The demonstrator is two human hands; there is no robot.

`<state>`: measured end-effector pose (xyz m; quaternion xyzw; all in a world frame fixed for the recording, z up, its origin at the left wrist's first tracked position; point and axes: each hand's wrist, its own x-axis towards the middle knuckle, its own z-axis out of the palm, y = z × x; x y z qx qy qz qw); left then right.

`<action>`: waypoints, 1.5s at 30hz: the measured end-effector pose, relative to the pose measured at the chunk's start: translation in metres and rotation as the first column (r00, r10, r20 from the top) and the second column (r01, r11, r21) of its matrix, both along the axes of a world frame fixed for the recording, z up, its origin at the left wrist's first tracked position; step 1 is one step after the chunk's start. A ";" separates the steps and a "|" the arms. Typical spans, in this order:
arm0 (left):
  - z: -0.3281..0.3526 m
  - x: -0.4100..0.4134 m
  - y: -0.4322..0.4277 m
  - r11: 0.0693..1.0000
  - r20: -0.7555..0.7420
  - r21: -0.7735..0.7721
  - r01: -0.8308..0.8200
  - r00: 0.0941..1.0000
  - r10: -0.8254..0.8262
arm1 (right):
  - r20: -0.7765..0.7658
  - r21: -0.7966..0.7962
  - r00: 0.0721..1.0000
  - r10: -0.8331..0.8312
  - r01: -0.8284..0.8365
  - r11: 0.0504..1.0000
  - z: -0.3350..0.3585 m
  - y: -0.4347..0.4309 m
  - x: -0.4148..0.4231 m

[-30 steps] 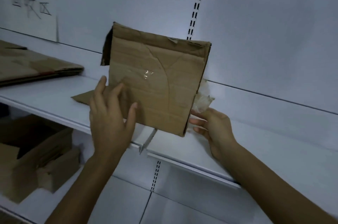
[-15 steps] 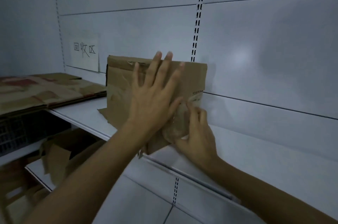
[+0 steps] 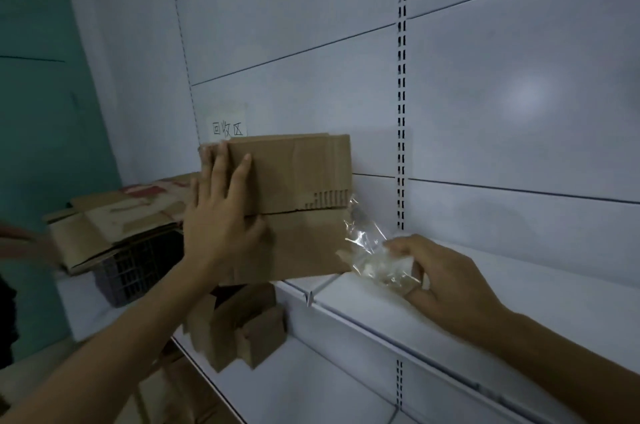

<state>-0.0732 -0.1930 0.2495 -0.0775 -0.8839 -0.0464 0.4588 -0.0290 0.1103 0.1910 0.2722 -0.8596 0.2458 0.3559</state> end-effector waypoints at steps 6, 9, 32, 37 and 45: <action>0.038 0.018 0.094 0.967 -0.092 0.207 0.147 0.987 -0.130 | 0.521 -0.527 0.789 0.326 -0.003 0.850 0.006 -0.011 0.003; 0.058 0.012 0.138 0.995 -0.118 -0.100 -0.010 0.993 -0.002 | 0.506 -0.529 0.779 0.371 -0.059 0.846 0.006 -0.005 0.005; 0.025 -0.002 0.078 0.925 -0.276 0.280 0.259 0.944 -0.181 | 0.314 -0.408 0.893 0.321 -0.178 0.895 -0.013 -0.026 -0.011; 0.024 -0.004 0.079 0.928 -0.247 0.269 0.258 0.950 -0.192 | 0.223 -0.446 0.954 0.199 -0.082 0.891 -0.008 -0.025 -0.012; 0.023 -0.005 0.093 0.944 -0.267 0.209 0.254 0.944 -0.194 | 0.158 -0.379 0.986 -0.060 0.117 0.918 0.007 -0.003 -0.037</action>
